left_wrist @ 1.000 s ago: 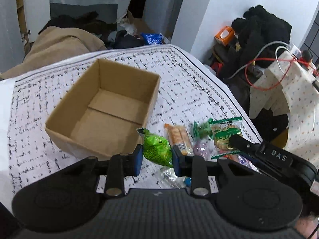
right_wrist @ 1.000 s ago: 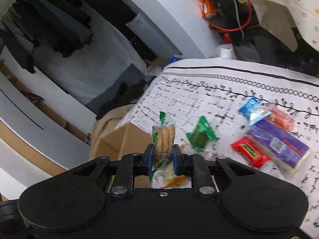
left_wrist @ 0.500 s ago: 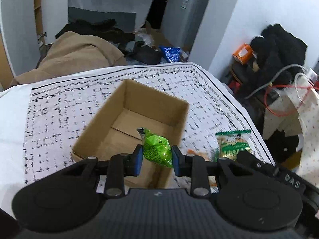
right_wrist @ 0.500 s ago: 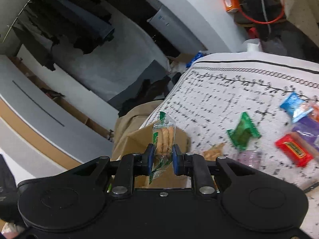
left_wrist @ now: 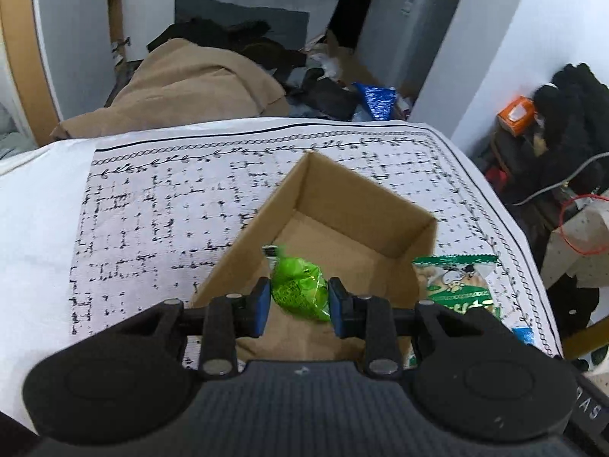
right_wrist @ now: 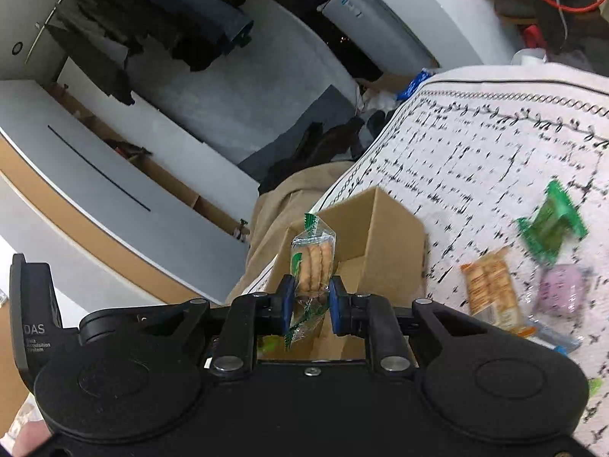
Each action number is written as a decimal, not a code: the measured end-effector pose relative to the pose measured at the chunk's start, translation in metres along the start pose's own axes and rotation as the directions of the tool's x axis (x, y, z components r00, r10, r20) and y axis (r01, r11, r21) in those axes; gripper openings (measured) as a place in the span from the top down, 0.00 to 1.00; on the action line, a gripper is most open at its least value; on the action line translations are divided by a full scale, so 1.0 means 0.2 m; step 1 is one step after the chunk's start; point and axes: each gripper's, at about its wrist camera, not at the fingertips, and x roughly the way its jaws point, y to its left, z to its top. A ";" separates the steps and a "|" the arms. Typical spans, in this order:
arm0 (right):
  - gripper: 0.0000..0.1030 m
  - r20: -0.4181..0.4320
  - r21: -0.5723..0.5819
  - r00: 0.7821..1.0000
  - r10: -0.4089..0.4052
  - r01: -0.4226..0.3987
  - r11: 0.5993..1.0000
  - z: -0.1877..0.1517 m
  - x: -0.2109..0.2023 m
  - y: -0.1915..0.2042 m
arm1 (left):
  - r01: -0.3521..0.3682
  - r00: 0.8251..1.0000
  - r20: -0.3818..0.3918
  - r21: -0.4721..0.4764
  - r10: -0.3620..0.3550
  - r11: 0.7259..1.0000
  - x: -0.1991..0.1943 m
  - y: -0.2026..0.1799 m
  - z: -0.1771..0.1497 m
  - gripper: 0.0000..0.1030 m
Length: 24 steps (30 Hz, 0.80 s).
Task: Organize snacks
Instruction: 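Carry both snacks over the cardboard box and open both tools to drop them, then move both open tools back from the box to the snack pile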
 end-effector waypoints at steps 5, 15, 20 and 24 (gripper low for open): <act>0.81 -0.037 -0.027 0.999 0.004 -0.005 1.000 -0.04 0.05 0.03 | -0.010 0.999 -0.032 -0.013 0.009 1.000 0.02 0.02 0.01 0.62; 0.31 -0.007 -0.076 0.999 -0.033 0.032 0.997 -0.04 -0.05 0.07 | -0.067 0.995 -0.079 -0.077 0.061 0.995 -0.03 0.06 -0.01 0.22; 0.15 0.073 -0.083 0.990 -0.125 0.131 0.988 -0.02 -0.14 0.05 | -0.102 0.991 -0.091 -0.055 0.097 0.993 -0.08 0.04 -0.03 0.19; 0.12 0.103 -0.072 0.982 -0.161 0.169 0.983 0.00 -0.21 0.02 | -0.191 0.969 -0.159 -0.011 0.187 0.982 -0.10 0.01 -0.05 0.15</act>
